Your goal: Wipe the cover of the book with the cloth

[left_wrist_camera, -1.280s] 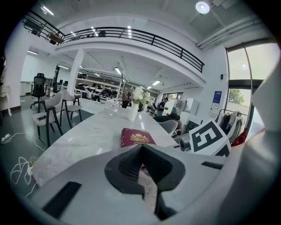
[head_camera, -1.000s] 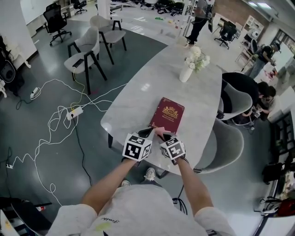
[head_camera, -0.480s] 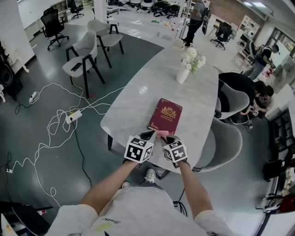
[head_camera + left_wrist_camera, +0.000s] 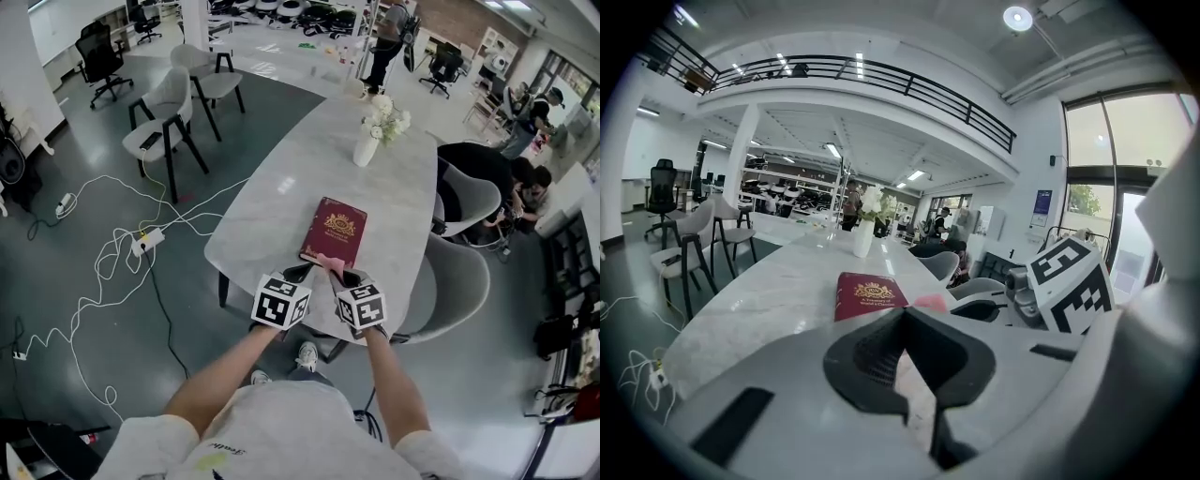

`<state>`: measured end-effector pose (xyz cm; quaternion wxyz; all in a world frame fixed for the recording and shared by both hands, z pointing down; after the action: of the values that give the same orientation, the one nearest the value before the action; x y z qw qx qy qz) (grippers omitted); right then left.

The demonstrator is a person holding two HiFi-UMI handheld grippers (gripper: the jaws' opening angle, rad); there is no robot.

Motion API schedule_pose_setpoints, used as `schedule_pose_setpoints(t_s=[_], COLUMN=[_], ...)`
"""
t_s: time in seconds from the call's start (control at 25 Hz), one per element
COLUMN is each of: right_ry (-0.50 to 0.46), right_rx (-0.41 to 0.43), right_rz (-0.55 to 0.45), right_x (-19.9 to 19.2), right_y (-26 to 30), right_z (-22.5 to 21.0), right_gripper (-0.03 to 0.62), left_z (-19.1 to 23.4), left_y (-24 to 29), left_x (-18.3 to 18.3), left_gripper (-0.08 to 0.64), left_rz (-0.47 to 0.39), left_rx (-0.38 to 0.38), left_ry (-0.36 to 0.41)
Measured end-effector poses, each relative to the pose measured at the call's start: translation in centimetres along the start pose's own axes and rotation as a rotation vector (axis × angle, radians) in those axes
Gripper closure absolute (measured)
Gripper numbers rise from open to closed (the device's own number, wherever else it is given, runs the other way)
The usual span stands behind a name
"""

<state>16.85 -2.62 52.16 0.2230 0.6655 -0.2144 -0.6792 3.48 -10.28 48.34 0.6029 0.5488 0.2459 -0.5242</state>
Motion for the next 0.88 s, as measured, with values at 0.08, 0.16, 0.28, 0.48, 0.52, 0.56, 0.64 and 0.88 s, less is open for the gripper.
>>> schedule_pose_setpoints(t_s=[0.08, 0.16, 0.28, 0.48, 0.52, 0.56, 0.64, 0.88], right_ry=[0.006, 0.013, 0.028, 0.071, 0.079, 0.088, 0.109, 0.139], right_rx=[-0.009, -0.018, -0.031, -0.056, -0.059, -0.060, -0.063, -0.069], right_rz=[-0.029, -0.056, -0.094, -0.159, -0.173, -0.188, -0.217, -0.257], right_x=[0.5, 1.0, 1.7, 2.4, 2.6, 2.8, 3.1, 2.9], right_y=[-0.4, -0.9, -1.9, -3.6, -4.0, -4.4, -5.1, -6.4], right_z=[0.3, 0.6, 1.1, 1.7, 1.8, 1.9, 2.1, 2.3], right_gripper=[0.575, 0.575, 0.575, 0.575, 0.575, 0.575, 0.575, 0.575], left_z=[0.0, 0.1, 0.1, -0.1, -0.2, -0.2, -0.3, -0.9], left_y=[-0.3, -0.6, -1.2, -2.0, -2.1, -2.3, -2.5, -2.7], left_x=[0.1, 0.1, 0.2, 0.2, 0.2, 0.3, 0.4, 0.5], left_gripper=[0.554, 0.554, 0.554, 0.554, 0.554, 0.554, 0.554, 0.554], left_rz=[-0.001, -0.004, -0.008, -0.017, -0.018, -0.019, -0.021, -0.027], left_rx=[0.000, -0.001, -0.001, -0.002, -0.004, -0.005, -0.007, -0.016], left_ry=[0.007, 0.011, 0.020, 0.033, 0.038, 0.043, 0.051, 0.065])
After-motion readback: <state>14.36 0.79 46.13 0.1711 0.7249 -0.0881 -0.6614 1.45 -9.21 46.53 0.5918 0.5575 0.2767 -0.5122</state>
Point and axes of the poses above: the fingertips, and each gripper's own axes: y forward along the fingers, z to its left, x out of its top, the point moved 9 cm from there along -y, backward along the fingers, and after that the axes turned 2 degrees about -x, right-handed, at the moved point
